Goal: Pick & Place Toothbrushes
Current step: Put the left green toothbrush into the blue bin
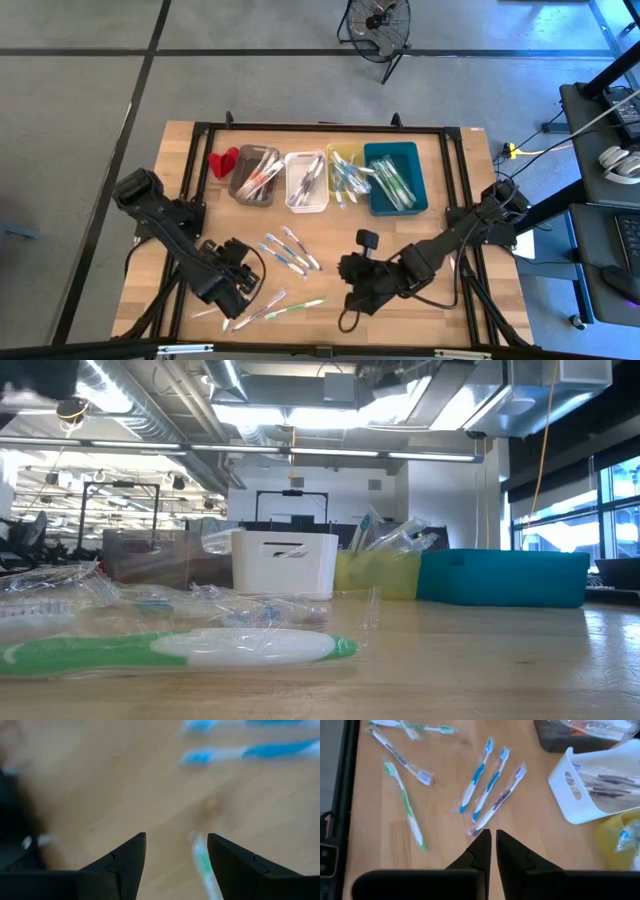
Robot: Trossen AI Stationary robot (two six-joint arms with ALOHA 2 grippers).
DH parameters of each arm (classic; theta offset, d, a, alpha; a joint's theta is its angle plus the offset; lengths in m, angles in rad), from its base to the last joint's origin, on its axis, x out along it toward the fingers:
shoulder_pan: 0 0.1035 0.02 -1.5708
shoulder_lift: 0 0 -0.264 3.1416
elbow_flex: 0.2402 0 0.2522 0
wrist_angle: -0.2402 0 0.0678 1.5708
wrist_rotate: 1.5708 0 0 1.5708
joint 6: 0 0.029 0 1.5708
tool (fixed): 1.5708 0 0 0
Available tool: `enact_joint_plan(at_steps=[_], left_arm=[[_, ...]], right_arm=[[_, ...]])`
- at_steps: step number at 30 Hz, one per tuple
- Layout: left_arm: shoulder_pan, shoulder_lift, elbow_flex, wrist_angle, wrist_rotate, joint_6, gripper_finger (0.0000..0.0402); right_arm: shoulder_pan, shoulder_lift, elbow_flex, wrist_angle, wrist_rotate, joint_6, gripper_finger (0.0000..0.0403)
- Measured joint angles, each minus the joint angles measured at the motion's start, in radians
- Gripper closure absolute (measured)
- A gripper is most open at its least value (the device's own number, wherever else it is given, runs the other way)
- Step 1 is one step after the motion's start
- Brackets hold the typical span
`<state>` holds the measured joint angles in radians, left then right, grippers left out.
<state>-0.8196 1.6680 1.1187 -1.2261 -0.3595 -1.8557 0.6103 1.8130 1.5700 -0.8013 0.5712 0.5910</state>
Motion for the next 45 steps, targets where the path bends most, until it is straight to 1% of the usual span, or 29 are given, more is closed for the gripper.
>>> enact_joint_plan(at_steps=[2,6,17,22,26,29,34,36,40,43,45], left_arm=[[0.0,0.034,0.0,-0.004,0.065,-0.001,0.0198],[0.0,0.069,0.0,0.034,0.143,0.02,0.0205],[0.0,0.066,0.0,0.156,0.162,0.063,0.0208],[0.0,0.072,0.0,0.178,0.163,0.087,0.0208],[0.003,0.105,0.0,0.191,0.178,0.081,0.0208],[0.006,0.132,0.0,0.221,0.202,0.109,0.0208],[0.014,0.18,0.0,0.269,0.198,0.131,0.0208],[0.018,0.196,0.004,0.277,0.198,0.167,0.0211],[0.023,0.221,0.006,0.279,0.196,0.2,0.0237],[0.029,0.222,0.005,0.288,0.197,0.221,0.0275],[0.036,0.222,0.005,0.29,0.201,0.263,0.0307]], right_arm=[[0.002,0.0,0.0,0.002,0.016,-0.001,0.0368],[0.002,0.0,0.0,0.001,0.024,-0.003,0.036],[-0.001,0.0,0.0,0.001,0.024,-0.004,0.0337],[-0.001,0.0,0.0,0.001,0.024,-0.003,0.0326],[-0.001,0.0,0.0,0.002,0.024,0.0,0.0319],[-0.001,0.0,0.0,0.001,0.024,0.0,0.0314],[-0.001,0.0,0.0,0.002,0.024,0.0,0.0305],[-0.001,0.0,0.0,0.001,0.024,0.001,0.0302],[-0.001,0.0,0.0,0.002,0.024,0.001,0.0294],[-0.001,0.0,0.0,0.002,0.024,0.001,0.0288],[-0.001,0.0,0.0,0.002,0.024,0.002,0.0285]])
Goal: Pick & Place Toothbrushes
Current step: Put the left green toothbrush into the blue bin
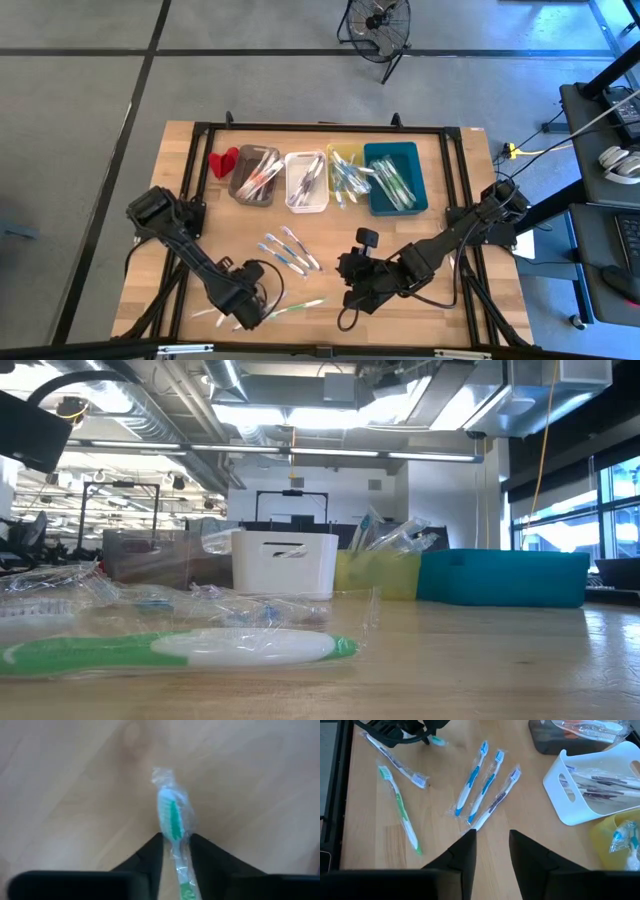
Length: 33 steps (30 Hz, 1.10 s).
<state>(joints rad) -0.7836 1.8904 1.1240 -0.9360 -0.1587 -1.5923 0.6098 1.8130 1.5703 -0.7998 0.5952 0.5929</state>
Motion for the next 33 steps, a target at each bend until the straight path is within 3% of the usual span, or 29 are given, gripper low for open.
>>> enact_joint_plan(at_steps=[5,11,18,26,33], left_arm=[[0.012,0.001,0.0,0.012,-0.012,0.124,0.0387],[0.03,-0.001,-0.003,-0.013,-0.106,0.206,0.0392],[0.071,-0.082,-0.006,-0.014,-0.443,0.245,0.0396],[0.072,-0.174,0.028,0.022,-0.725,0.325,0.0396],[0.06,-0.225,0.079,0.202,-0.973,0.586,0.0396]], right_arm=[[0.0,0.0,0.0,0.006,0.0,0.001,0.0276],[0.0,0.0,0.001,0.033,0.0,-0.002,0.0265],[0.0,0.0,0.001,0.052,0.001,-0.006,0.0255],[0.0,0.0,0.001,0.053,0.043,-0.01,0.0243],[0.0,0.0,0.001,0.06,0.044,-0.01,0.0233]])
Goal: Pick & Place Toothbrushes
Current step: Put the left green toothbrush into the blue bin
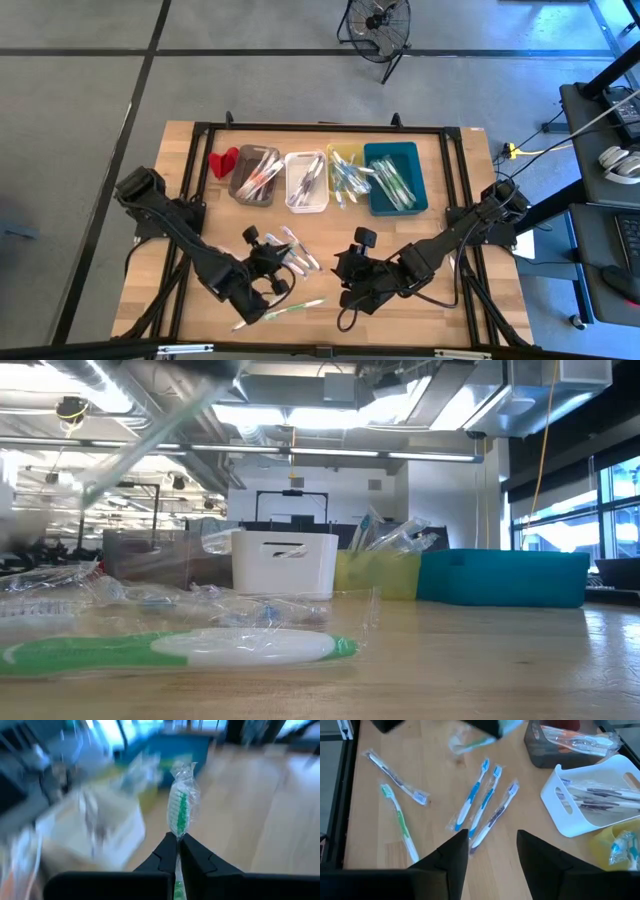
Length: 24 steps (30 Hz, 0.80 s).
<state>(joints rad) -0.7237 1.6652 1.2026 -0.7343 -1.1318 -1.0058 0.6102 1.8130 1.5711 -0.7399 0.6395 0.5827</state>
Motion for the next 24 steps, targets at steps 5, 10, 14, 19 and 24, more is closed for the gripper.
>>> enact_joint_plan(at_steps=[5,10,14,19,24], left_arm=[[-0.045,-0.015,0.018,0.26,-0.182,0.291,0.0396],[-0.077,-0.008,0.019,0.486,-0.294,0.518,0.0396],[-0.08,-0.006,0.018,0.579,-0.323,0.603,0.0396],[-0.081,-0.006,0.018,0.694,-0.325,0.706,0.0396],[-0.078,-0.006,0.018,0.88,-0.287,0.909,0.0397]], right_arm=[[-0.004,0.0,0.0,0.015,0.0,0.004,0.0231],[-0.02,0.0,0.0,0.147,0.008,-0.047,0.0243],[-0.034,0.0,0.0,0.265,0.008,-0.146,0.0255],[-0.046,0.0,0.0,0.364,0.001,-0.21,0.027],[-0.049,0.0,0.0,0.404,0.0,-0.257,0.0283]])
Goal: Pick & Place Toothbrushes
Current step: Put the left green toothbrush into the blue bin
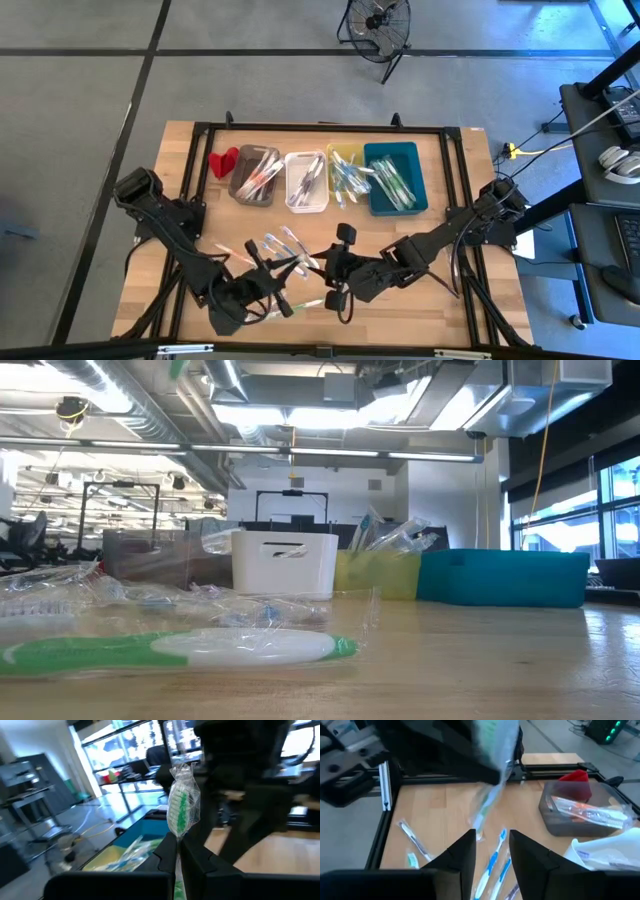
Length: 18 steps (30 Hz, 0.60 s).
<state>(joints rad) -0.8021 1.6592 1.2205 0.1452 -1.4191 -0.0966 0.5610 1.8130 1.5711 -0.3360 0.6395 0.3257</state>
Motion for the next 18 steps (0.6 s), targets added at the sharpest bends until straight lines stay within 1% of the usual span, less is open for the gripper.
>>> enact_joint_plan(at_steps=[3,7,12,16,18], left_arm=[[0.007,0.0,0.0,0.105,0.059,0.111,0.0396],[0.026,0.0,0.0,0.182,0.122,0.187,0.0397],[0.046,0.0,0.0,0.196,0.165,0.199,0.0396],[0.058,0.0,0.0,0.196,0.206,0.194,0.0397],[0.063,0.0,0.0,0.196,0.208,0.191,0.0396]], right_arm=[[-0.001,0.0,0.0,0.014,0.0,-0.014,0.029],[-0.003,0.0,0.0,0.036,0.0,-0.028,0.0299],[-0.003,0.0,0.0,0.054,0.0,-0.051,0.0302],[-0.006,0.0,0.0,0.072,-0.001,-0.071,0.0287],[-0.008,0.0,0.0,0.078,0.0,-0.076,0.0277]])
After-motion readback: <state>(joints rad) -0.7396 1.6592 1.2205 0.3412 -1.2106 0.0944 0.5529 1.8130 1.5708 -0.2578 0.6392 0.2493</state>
